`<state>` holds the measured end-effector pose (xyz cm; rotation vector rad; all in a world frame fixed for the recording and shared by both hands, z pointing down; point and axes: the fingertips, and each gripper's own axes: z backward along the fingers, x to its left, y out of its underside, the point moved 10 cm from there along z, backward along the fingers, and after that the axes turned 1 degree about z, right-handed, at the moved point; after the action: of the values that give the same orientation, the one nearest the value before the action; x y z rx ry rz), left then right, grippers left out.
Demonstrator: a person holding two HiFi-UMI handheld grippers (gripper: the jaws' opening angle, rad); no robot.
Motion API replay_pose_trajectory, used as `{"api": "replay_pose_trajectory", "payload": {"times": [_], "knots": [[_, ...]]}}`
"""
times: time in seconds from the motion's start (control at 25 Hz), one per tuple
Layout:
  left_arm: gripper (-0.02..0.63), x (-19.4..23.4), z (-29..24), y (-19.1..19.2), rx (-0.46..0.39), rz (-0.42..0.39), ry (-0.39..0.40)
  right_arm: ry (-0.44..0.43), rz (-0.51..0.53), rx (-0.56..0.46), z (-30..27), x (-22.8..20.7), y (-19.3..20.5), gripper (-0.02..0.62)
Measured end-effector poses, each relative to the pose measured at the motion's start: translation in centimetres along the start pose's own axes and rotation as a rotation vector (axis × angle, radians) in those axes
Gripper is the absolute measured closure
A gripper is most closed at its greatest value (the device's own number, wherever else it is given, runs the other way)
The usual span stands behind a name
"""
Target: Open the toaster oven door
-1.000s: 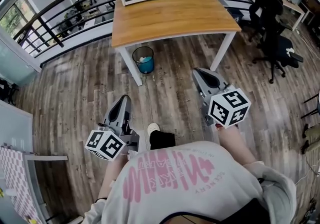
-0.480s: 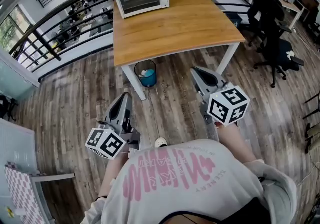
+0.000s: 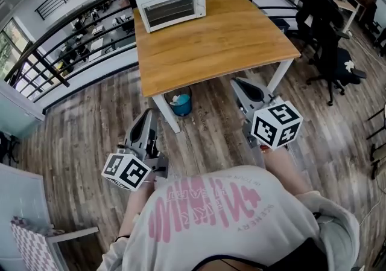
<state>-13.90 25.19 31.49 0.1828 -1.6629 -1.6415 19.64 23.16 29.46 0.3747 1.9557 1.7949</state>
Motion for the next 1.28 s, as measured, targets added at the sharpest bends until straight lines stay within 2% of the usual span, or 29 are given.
{"api": "replay_pose_trajectory", "payload": {"times": [0.2,0.4,0.6,0.88,1.28], "knots": [[0.584,3.0,-0.6,-0.3,0.021,0.006,0.001,0.021,-0.001,0.026,-2.5,0.7,1.0,0.588],[0.584,4.8,0.1,0.2,0.042,0.05,-0.016,-0.002,0.013,0.086,-4.5,1.9,2.1,0.588],[0.584,6.7,1.7,0.0,0.036,0.06,-0.054,-0.011,0.012,0.114,-6.4,2.2,2.9,0.588],[0.584,9.0,1.7,0.5,0.015,0.081,-0.13,-0.043,-0.068,0.132,-9.2,0.8,4.1,0.588],[0.584,13.6,-3.2,-3.0,-0.045,0.053,-0.19,-0.09,-0.092,0.12,-17.9,-3.4,2.1,0.588]]}}
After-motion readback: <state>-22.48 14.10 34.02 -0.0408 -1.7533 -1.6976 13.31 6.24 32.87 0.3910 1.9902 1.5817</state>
